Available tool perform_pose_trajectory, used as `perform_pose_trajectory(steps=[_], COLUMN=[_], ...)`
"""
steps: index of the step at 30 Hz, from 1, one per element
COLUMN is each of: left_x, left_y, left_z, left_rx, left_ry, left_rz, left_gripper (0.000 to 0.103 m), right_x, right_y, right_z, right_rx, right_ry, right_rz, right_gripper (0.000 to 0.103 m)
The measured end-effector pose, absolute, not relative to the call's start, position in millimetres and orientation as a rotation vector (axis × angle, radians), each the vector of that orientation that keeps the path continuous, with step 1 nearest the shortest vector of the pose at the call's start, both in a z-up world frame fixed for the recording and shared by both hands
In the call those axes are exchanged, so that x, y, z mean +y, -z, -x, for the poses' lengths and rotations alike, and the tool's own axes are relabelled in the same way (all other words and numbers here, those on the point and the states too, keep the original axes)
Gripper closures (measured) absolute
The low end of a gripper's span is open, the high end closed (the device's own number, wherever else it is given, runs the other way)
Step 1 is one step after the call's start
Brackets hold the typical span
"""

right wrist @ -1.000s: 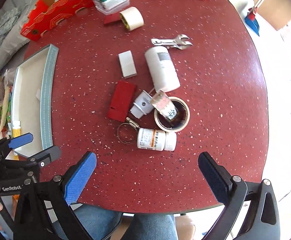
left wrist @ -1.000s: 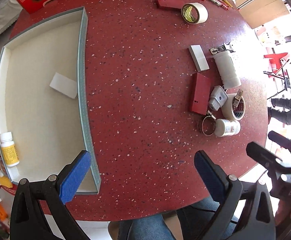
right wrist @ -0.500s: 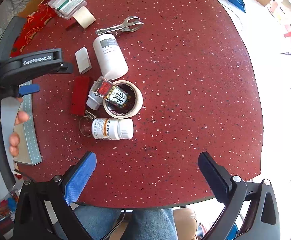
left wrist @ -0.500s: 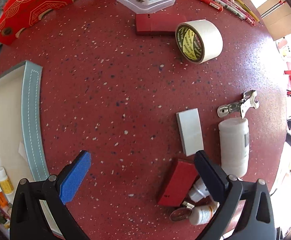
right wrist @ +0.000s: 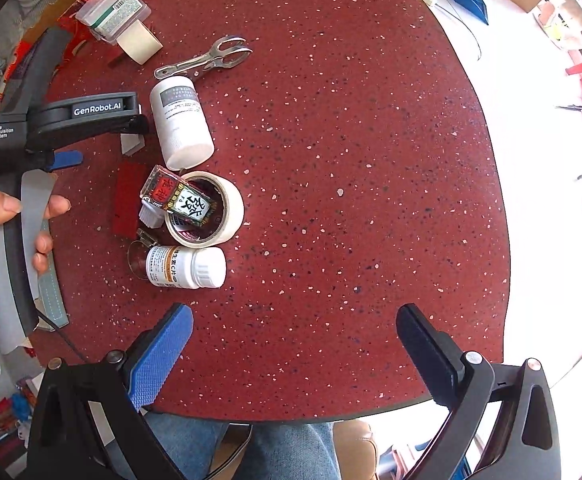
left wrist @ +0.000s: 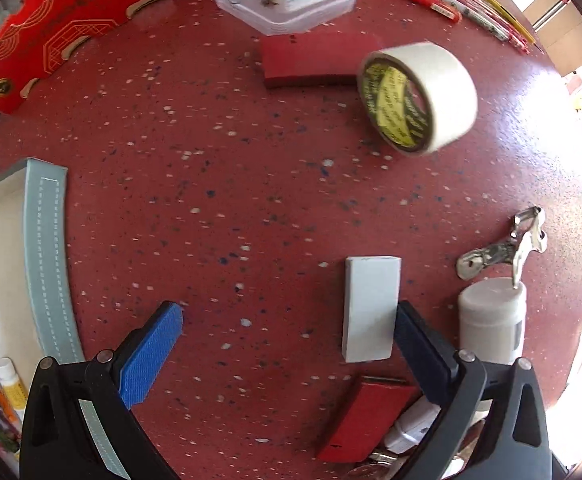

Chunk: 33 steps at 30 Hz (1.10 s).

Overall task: Organize rigid objects
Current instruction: 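Move the left gripper to the white eraser block on the table, then grasp the white eraser with the left gripper while the right grasps the metal clamp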

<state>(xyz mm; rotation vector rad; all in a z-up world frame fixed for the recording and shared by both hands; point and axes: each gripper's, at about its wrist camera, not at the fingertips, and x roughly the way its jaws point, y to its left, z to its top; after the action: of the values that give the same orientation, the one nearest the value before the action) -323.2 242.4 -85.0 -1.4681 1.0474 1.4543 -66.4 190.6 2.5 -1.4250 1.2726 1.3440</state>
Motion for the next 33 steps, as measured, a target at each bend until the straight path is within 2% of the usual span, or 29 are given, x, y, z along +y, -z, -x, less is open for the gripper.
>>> perform_pose_trajectory(steps=[4,8,15,19,24,28,33], left_x=[236,228,240,244,233,231,216], left_y=[86,77,75,77,80,81,76], left_z=[360,364,345,339,348,348,321], left_rx=[0.994,0.962,1.049,1.004,1.009,1.001,1.003], left_ry=[-1.476,-1.5,-1.456,-1.437,-1.43,-1.437,-1.43], left_rz=[1.568,1.558,1.456,1.449,1.421,1.407,1.354], left_gripper=[0.0,0.0,0.0,0.0,0.0,0.0,0.0], right_x=[210,244,309,331,350,353,344], right_y=[0,4,20,37,65,87,80], right_z=[70,77,81,89,107,135,93], right_rx=[1.271,1.282,1.557,1.634,1.581,1.418,1.255], right_ry=[-1.363,-1.378,-1.259,-1.115,-0.957,-0.977,-0.925], right_rz=[1.384,1.345,1.103,1.012,1.044,1.283,1.343], right_gripper=[0.0,0.0,0.0,0.0,0.0,0.0,0.0])
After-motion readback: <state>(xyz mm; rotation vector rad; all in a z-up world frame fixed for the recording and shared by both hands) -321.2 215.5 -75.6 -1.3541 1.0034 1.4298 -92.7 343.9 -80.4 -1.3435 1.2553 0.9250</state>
